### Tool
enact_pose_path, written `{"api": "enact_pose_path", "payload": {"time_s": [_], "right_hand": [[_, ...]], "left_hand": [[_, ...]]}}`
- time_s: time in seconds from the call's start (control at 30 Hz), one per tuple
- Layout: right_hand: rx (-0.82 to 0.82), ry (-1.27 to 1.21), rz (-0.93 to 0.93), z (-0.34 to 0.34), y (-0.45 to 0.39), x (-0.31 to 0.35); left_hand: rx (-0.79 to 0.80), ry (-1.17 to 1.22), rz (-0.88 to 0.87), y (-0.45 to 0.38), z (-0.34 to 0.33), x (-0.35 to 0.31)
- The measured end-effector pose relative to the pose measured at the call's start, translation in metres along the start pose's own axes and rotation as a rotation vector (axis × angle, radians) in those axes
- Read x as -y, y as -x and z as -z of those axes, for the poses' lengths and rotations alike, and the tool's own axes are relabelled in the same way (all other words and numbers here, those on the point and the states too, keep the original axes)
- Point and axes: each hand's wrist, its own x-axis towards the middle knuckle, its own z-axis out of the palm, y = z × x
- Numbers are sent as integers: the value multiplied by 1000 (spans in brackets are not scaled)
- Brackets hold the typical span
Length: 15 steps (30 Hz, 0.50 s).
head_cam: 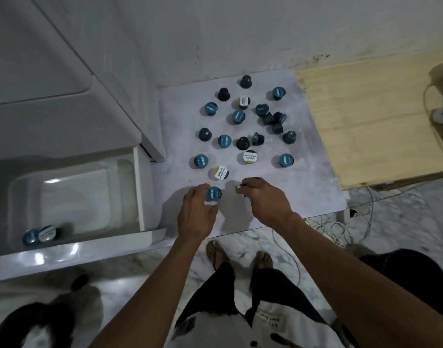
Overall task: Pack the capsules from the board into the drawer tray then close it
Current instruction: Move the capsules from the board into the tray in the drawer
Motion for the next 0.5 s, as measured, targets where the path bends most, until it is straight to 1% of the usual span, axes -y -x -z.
{"api": "enact_pose_path", "payload": {"time_s": [0.2, 0.4, 0.5], "right_hand": [[-128, -11, 65, -21, -12, -16], [-279, -289, 40, -30, -16, -23], [-338, -367, -10, -34, -12, -26]], "left_hand": [[-79, 4, 35, -2, -16, 1], [-198, 53, -17, -7, -28, 6], [-244, 70, -41, -6, -35, 9]]}}
